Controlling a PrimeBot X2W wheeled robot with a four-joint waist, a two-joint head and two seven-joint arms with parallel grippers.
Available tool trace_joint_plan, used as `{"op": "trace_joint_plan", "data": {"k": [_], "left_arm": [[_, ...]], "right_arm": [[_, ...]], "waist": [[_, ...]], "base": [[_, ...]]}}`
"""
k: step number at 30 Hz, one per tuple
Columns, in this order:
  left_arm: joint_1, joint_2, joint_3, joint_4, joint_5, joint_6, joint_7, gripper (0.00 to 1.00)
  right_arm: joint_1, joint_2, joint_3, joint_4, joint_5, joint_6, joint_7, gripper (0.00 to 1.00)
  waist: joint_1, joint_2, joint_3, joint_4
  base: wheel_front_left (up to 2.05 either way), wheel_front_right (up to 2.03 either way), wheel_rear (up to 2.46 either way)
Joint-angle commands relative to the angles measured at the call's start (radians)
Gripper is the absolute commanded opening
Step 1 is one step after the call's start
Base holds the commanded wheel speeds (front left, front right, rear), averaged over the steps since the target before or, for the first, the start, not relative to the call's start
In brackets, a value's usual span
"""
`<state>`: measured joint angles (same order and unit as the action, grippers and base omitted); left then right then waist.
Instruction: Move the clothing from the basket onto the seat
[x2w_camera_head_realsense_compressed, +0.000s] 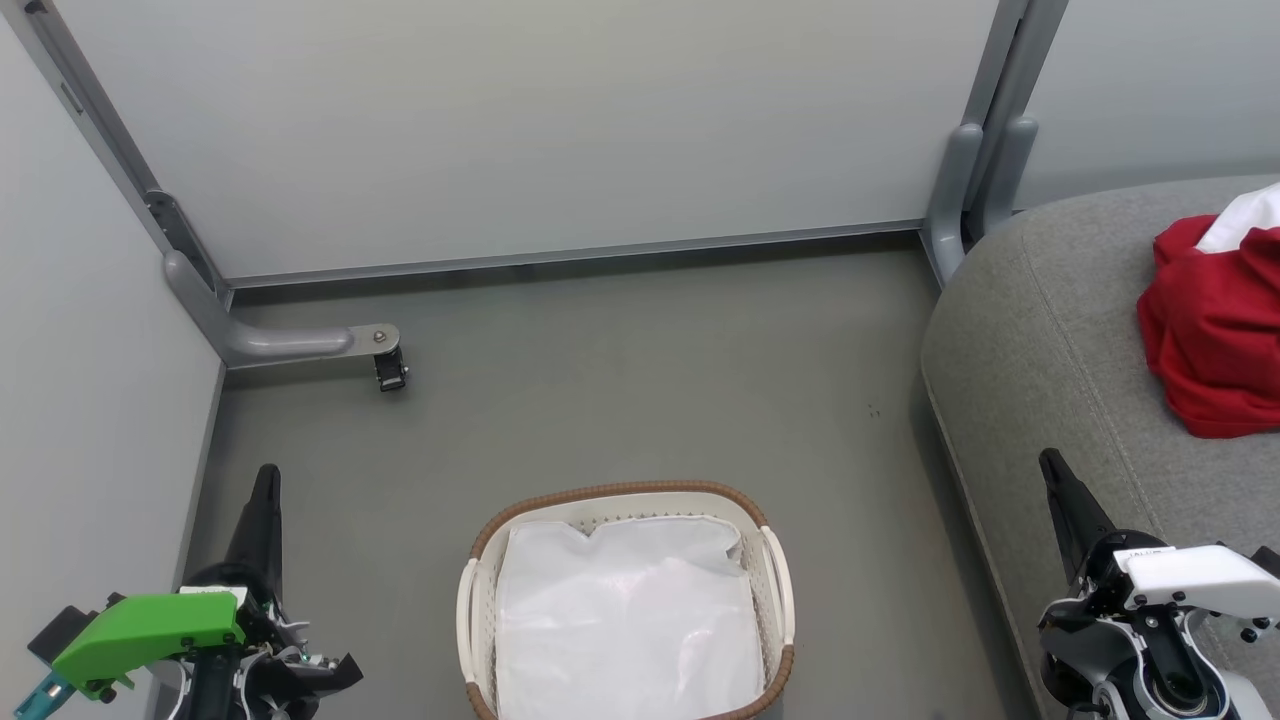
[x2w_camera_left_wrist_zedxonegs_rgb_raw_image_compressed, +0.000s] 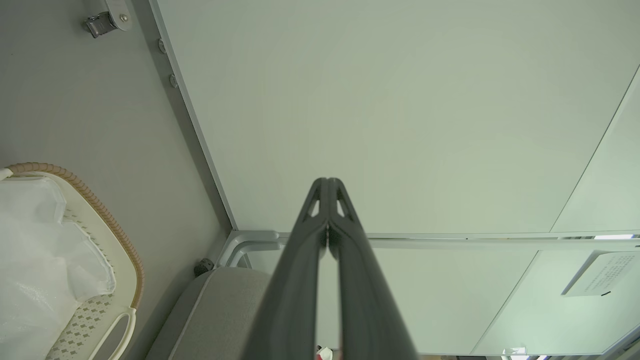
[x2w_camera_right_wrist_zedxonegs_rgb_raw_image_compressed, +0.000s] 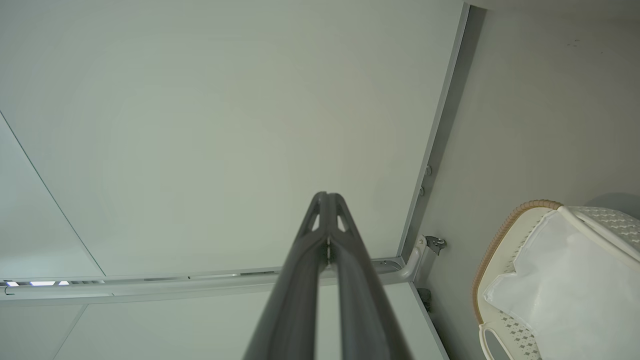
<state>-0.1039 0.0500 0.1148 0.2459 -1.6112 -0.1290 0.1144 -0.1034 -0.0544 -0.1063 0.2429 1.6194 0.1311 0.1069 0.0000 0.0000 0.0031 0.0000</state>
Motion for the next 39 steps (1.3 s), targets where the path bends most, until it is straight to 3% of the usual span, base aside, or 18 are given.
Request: {"op": "trace_joint_plan", "data": {"k": [1,39], "left_arm": [[-0.01,0.0,0.002,-0.002,-0.003,-0.004,0.003,0.0],[-0.01,0.0,0.001,-0.002,-0.003,-0.004,0.003,0.0]], "right_arm": [[-0.008,-0.003,-0.002,0.003,-0.002,-0.001,0.006,0.0],[-0.009,0.0,-0.006,0.003,-0.006,-0.001,0.008,0.0]], "waist": [[0.0,0.0,0.0,0.0],[0.0,0.0,0.0,0.0]], "base": [[0.0,0.0,0.0],[0.0,0.0,0.0]]}}
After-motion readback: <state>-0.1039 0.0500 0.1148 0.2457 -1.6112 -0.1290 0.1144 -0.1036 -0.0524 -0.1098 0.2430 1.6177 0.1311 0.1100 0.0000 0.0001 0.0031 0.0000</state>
